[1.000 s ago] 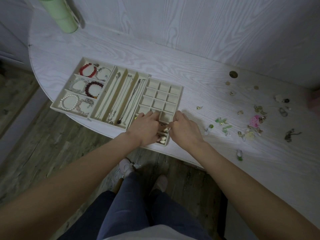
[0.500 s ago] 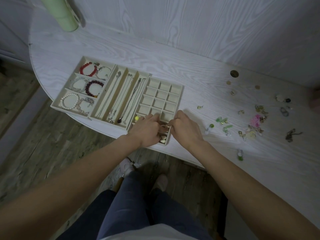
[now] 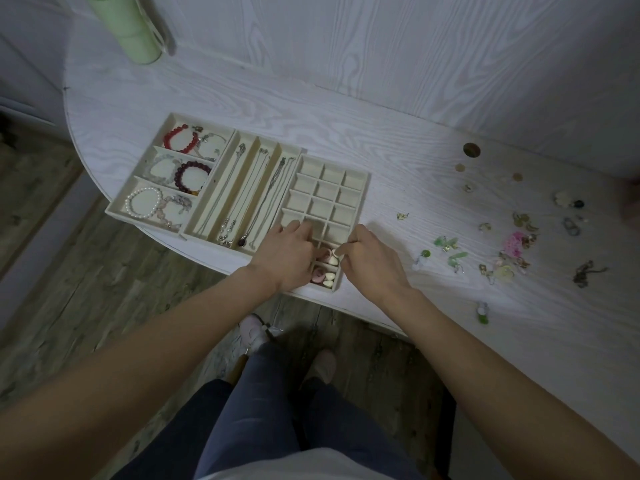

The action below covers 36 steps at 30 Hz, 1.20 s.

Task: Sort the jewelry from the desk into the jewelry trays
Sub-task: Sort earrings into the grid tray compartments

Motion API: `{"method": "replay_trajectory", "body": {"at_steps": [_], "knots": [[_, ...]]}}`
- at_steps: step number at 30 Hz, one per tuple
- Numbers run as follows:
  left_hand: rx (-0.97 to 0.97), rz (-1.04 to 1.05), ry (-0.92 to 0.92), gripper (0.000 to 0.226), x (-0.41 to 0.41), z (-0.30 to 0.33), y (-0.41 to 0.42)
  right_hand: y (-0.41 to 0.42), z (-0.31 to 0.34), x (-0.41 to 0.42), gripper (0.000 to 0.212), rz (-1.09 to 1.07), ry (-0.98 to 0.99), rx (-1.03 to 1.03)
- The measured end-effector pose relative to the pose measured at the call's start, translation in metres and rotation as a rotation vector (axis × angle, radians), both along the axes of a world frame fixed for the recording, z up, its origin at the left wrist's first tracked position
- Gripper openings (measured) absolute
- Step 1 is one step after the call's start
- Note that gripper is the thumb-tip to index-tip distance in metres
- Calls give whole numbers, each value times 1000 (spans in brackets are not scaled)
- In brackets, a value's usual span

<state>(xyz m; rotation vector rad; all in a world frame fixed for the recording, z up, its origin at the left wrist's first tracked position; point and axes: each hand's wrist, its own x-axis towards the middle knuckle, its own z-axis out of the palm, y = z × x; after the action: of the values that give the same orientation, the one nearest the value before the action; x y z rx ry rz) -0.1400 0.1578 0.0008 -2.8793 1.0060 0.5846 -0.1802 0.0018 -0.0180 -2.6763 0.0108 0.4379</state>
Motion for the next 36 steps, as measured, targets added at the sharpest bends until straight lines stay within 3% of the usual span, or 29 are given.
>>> {"method": "replay_trajectory", "body": {"at_steps": [3,6,9,14,23,29,32,36], "knots": [[33,-48,-61,39,-2,0,-2,1,-2,-2,21,92,-14,-78],[66,-102,-111,40,-2,0,-3,2,-3,-3,14,49,15,-38],[88,-138,-152,39,-2,-2,-3,4,1,-4,24,84,6,-119],[117,-176,-200,38,-3,-4,-3,4,-11,-3,25,-8,22,-49],[177,-278,-271,34,-2,-4,-5,9,8,-5,21,208,-101,-364],[183,-243,-229,38,-2,-5,-3,23,17,1,5,94,-158,-407],[179,-236,-226,39,-1,-5,-3,31,17,3,19,103,-54,-430],[175,-241,-238,33,0,-3,-5,33,20,7,22,92,-66,-470]]}}
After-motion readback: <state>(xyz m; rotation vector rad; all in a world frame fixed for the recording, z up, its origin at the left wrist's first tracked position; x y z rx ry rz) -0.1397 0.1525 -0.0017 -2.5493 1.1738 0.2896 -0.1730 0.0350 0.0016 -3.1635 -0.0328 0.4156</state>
